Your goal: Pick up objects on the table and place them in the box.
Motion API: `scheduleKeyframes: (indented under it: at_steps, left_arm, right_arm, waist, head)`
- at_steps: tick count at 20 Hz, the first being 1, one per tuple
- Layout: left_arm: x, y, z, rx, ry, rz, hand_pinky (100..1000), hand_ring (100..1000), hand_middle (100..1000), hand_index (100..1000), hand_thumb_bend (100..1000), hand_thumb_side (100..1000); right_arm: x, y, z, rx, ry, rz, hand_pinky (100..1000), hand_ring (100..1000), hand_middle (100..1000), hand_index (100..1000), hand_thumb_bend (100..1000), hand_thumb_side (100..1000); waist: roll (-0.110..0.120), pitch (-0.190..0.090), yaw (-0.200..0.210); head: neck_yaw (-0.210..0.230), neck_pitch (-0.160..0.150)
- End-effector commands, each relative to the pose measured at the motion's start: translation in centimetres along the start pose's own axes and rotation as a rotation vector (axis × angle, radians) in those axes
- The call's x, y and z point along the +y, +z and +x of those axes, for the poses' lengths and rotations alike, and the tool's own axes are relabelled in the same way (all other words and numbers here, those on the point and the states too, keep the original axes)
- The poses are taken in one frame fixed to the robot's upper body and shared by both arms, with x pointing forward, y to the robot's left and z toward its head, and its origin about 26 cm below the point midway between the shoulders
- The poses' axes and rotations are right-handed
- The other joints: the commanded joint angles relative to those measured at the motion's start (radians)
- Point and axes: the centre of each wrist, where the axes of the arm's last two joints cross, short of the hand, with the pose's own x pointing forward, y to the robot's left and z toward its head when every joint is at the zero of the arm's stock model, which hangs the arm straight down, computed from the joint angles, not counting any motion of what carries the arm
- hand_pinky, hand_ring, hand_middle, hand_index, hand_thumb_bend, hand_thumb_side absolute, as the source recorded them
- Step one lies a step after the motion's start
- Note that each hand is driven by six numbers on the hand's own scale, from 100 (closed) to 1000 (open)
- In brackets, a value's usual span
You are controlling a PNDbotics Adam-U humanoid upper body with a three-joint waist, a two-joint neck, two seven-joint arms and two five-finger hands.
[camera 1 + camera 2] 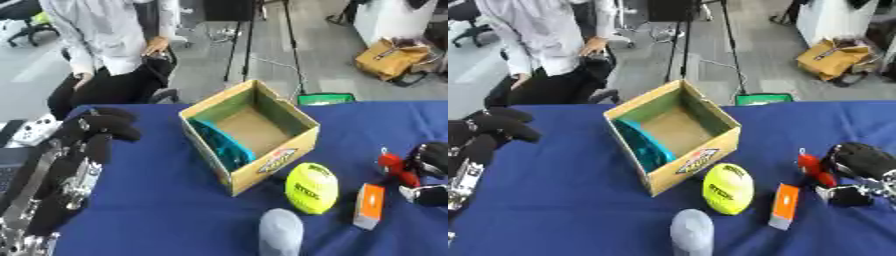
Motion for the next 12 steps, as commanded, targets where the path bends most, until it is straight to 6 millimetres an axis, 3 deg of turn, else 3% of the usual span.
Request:
scheduleKeyframes:
  at_steps: [1, 12]
  left_arm:
    - [0.35, -0.23, 0.47, -0.019, -0.014, -0.007, 700, 684, 725, 758, 100, 609]
    - [0.36, -0.17, 0.45, -0.015, -0.015, -0.01, 700, 685, 726, 758, 100, 606]
  right_arm:
    - [-1.35, 0.32, -0.84, 0.017, 0.022, -0.041, 920, 812, 391, 522, 113, 521]
    - [-1.75, 0.64, -0.74, 0.008, 0.042, -0.049, 915, 795, 379, 511, 100, 518]
  waist:
    - [-0.003, -0.015, -0.001]
    - [-0.004, -0.02, -0.009]
  head:
    - [0.004, -0.012]
    - [0.01, -0.012]
